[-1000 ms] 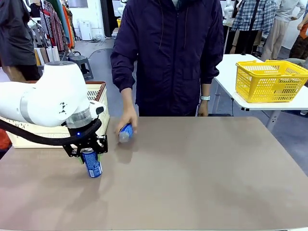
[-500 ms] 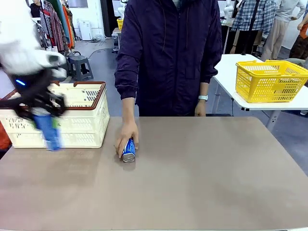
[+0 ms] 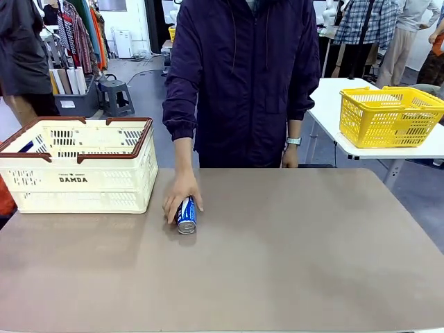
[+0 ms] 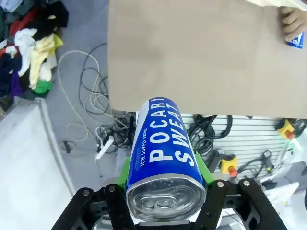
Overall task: Place the drinks into the Shopping basket.
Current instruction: Pick up one drink and place it into the Shopping basket.
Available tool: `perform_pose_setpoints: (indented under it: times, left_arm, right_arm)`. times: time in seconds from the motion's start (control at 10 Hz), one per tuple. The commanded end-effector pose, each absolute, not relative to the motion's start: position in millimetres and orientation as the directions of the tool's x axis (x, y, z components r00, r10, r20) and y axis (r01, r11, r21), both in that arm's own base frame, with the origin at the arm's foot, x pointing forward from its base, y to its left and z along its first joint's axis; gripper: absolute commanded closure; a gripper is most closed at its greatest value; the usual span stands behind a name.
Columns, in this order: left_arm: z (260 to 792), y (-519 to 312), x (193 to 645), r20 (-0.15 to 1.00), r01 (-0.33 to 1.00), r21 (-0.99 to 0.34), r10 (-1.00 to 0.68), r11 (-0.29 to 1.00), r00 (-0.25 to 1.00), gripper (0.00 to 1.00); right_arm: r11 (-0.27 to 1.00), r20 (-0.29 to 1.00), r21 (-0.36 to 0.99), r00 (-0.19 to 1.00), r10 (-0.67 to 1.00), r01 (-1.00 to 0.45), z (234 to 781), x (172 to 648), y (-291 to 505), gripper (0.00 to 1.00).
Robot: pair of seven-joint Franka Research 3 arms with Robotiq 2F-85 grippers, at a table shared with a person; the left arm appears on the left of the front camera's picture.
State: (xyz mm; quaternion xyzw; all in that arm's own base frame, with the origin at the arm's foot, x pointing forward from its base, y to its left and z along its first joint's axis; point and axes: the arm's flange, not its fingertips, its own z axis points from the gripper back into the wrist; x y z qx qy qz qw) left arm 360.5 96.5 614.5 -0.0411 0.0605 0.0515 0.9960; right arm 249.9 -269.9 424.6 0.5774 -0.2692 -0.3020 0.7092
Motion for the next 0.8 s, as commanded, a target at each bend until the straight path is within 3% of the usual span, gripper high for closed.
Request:
perform_pose_setpoints:
  times: [0.0, 0.3, 0.5, 0.6, 0.7]
  left_arm:
    - [613.3, 65.0, 368.3, -0.170, -0.046, -0.005, 0.045, 0.999, 0.984, 1.00]
    - [609.0, 70.5, 367.8, -0.156, -0.060, -0.041, 0.053, 0.997, 0.986, 1.00]
    - [637.1, 70.8, 421.5, -0.081, 0.070, -0.128, -0.081, 0.989, 0.993, 1.00]
    - [652.7, 68.3, 469.1, -0.045, 0.197, -0.166, -0.207, 0.966, 0.977, 1.00]
    - [661.5, 65.9, 518.0, -0.037, 0.210, -0.169, -0.219, 0.963, 0.975, 1.00]
  right_arm:
    - [0.163, 0.045, 0.980, 0.681, -0.731, 0.111, 425.7, 248.7, -270.8, 0.00]
    - [0.163, 0.045, 0.980, 0.681, -0.731, 0.111, 425.7, 248.7, -270.8, 0.00]
    - [0.163, 0.045, 0.980, 0.681, -0.731, 0.111, 425.7, 248.7, -270.8, 0.00]
    - [0.163, 0.045, 0.980, 0.681, -0.731, 0.111, 425.7, 248.7, -270.8, 0.00]
    - [0.163, 0.045, 0.980, 0.681, -0.731, 0.111, 425.7, 248.7, -270.8, 0.00]
